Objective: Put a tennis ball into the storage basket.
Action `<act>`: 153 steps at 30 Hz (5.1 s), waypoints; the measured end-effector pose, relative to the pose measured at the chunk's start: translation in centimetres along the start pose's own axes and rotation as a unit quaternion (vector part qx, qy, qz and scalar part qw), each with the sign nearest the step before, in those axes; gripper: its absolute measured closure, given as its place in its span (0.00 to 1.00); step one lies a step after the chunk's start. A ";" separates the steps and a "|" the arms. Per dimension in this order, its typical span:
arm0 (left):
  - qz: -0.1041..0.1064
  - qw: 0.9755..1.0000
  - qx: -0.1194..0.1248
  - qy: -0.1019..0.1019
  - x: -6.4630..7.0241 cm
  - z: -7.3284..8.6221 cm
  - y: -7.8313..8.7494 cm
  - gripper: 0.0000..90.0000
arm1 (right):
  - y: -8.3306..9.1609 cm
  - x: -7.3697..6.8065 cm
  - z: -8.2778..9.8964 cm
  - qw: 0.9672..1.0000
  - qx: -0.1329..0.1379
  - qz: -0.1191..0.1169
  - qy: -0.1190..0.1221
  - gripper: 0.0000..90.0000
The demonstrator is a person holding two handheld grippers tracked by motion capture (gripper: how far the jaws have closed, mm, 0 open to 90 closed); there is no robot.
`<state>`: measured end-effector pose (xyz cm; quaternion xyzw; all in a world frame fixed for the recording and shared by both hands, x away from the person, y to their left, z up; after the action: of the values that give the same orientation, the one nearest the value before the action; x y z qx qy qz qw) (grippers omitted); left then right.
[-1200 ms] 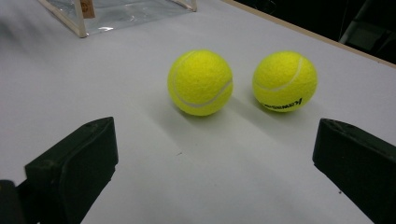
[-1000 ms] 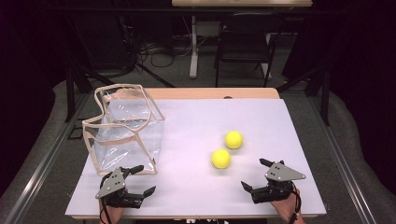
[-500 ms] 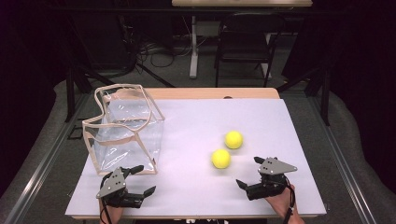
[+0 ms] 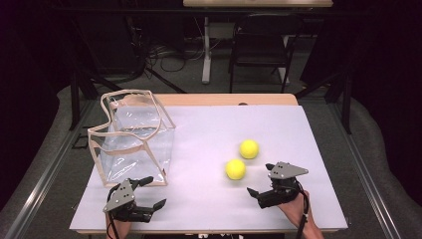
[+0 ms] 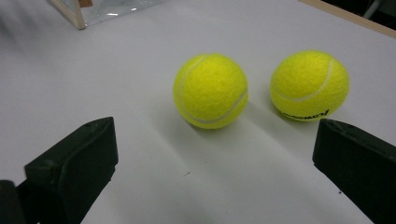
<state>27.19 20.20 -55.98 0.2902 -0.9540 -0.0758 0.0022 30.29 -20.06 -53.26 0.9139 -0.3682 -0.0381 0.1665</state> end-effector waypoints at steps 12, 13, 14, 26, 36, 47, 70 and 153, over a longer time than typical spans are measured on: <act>0.001 1.000 0.000 -0.005 0.2 0.0 -0.1 0.18 | -1.0 0.2 -0.8 1.000 -0.010 -0.008 0.001 0.00; 0.002 1.000 -0.001 -0.005 0.2 0.0 -0.1 0.18 | -1.2 0.2 -1.0 1.000 -0.011 -0.009 0.001 0.00; 0.002 1.000 -0.003 -0.005 0.2 0.0 -0.1 0.18 | -1.2 0.2 -1.0 1.000 -0.011 -0.009 0.001 0.00; 0.004 1.000 -0.003 -0.006 0.2 0.0 0.0 0.18 | -2.9 0.3 -1.7 1.000 -0.020 -0.016 0.002 0.00; 0.003 1.000 -0.003 -0.008 0.2 0.0 -0.2 0.18 | -4.1 0.5 -1.9 0.999 -0.026 -0.021 0.000 0.00; 0.004 1.000 -0.003 -0.008 0.2 0.0 -0.2 0.18 | -5.0 0.5 -1.9 0.999 -0.035 -0.025 0.002 0.00; 0.007 1.000 -0.006 -0.007 0.2 0.1 -0.1 0.18 | -6.8 0.0 -1.5 0.998 -0.052 -0.032 0.007 0.00; 0.009 1.000 -0.005 -0.007 0.2 0.0 -0.1 0.18 | -8.3 0.4 -0.8 0.997 -0.075 -0.006 0.000 0.29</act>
<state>27.10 19.98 -56.04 0.2807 -0.9562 -0.0826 -0.0023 36.19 -14.52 -55.23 0.9010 -0.3592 -0.0664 0.2341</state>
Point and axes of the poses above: each handheld gripper's, and its own axes: y roughly backward along the jaws, z roughly out of its underside, x roughly to its right, the point moved 4 cm from there along -y, roughly forward along the jaws, and after that the axes turned 14 degrees about x, right-handed, at the moved point
